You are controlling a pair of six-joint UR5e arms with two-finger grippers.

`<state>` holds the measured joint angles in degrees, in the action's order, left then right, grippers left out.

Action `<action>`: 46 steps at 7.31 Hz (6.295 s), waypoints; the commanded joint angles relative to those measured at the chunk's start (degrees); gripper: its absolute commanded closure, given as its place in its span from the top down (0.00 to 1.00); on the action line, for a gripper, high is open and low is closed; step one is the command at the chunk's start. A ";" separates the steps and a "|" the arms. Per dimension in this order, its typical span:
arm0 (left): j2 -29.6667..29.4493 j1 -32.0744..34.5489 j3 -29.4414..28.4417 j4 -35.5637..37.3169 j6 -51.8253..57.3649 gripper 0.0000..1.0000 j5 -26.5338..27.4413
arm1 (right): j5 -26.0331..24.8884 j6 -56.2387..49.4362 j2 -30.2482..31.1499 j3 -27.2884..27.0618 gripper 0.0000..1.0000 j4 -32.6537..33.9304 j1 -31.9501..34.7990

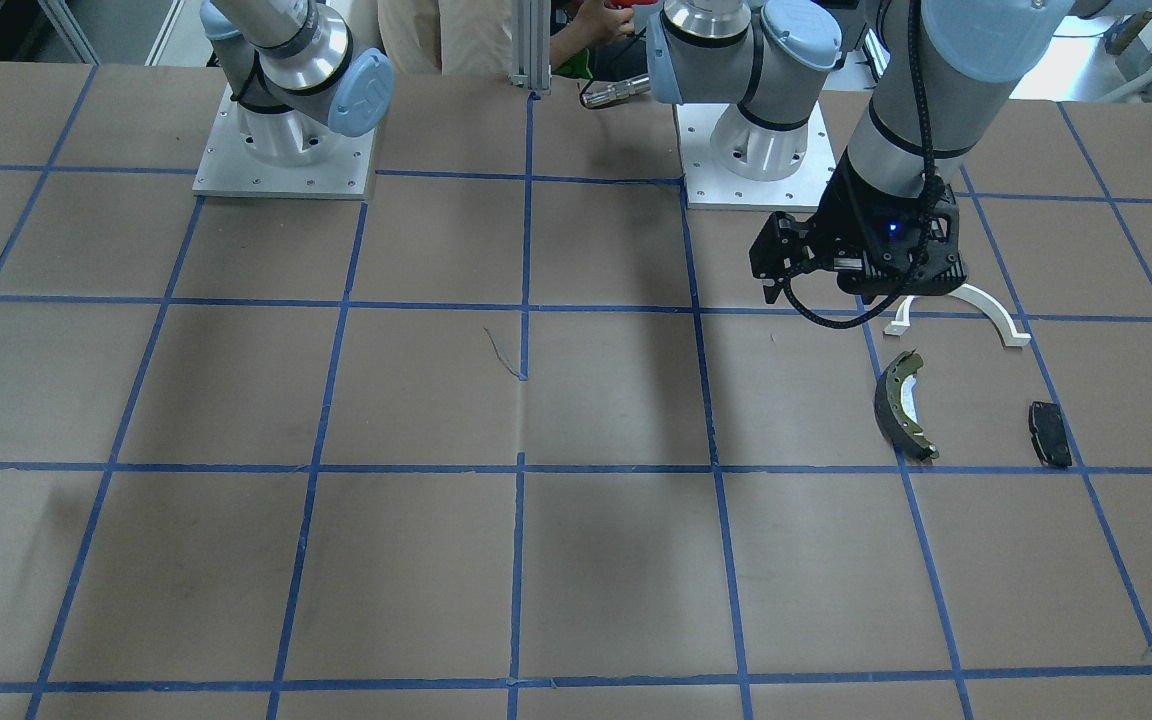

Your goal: Place bearing gear from tray to pile

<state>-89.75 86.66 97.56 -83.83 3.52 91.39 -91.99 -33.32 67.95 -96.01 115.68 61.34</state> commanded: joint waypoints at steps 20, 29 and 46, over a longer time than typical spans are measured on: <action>-18.33 18.36 8.44 27.91 -13.61 0.97 -2.35 | -1.26 -8.44 2.36 0.21 1.00 3.11 -9.68; -28.03 20.13 8.35 37.08 -13.71 0.75 -3.06 | -1.61 -30.21 -9.95 0.21 0.65 18.44 -25.92; -19.76 -29.13 5.33 18.48 22.39 0.00 3.44 | -3.55 -18.79 -2.66 0.30 0.02 9.43 -13.94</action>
<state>-109.04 63.07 99.49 -69.80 23.65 94.69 -95.72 -59.39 63.08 -95.50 130.37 40.76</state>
